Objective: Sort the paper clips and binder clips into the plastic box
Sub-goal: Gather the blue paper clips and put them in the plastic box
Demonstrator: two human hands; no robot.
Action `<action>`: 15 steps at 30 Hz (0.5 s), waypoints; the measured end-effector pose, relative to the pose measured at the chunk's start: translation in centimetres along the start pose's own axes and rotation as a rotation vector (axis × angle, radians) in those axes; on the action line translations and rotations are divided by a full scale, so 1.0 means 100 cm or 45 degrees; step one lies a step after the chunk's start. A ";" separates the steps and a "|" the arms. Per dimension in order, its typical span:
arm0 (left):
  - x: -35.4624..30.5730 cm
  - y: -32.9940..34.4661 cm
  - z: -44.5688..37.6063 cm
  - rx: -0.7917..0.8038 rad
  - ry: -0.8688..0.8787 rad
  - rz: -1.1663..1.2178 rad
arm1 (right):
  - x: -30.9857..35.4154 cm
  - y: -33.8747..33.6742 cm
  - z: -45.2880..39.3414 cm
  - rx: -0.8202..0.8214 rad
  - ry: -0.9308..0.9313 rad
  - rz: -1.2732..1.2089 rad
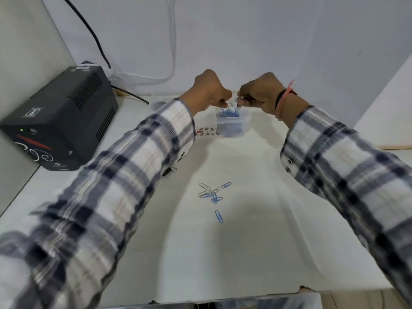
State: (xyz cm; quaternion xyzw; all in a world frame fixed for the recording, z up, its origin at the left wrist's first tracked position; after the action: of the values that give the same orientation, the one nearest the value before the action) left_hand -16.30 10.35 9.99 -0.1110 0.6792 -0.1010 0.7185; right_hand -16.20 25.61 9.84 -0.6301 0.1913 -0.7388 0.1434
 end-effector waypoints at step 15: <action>0.012 -0.021 0.093 0.267 0.116 -0.373 | -0.023 -0.015 0.091 0.498 -0.356 0.650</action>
State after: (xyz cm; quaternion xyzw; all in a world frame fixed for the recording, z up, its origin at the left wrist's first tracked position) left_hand -6.96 8.20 9.93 -0.1287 0.6734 -0.2798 0.6721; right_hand -6.81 27.01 9.71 -0.6176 0.1761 -0.6083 0.4665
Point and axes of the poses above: each hand's wrist, its own z-axis away from the middle knuckle, its own y-axis out of the palm, x = y × z, the point moved 2 cm from there along -z, towards the middle knuckle, and after that the axes turned 13 degrees about z, right-handed, at the moved point
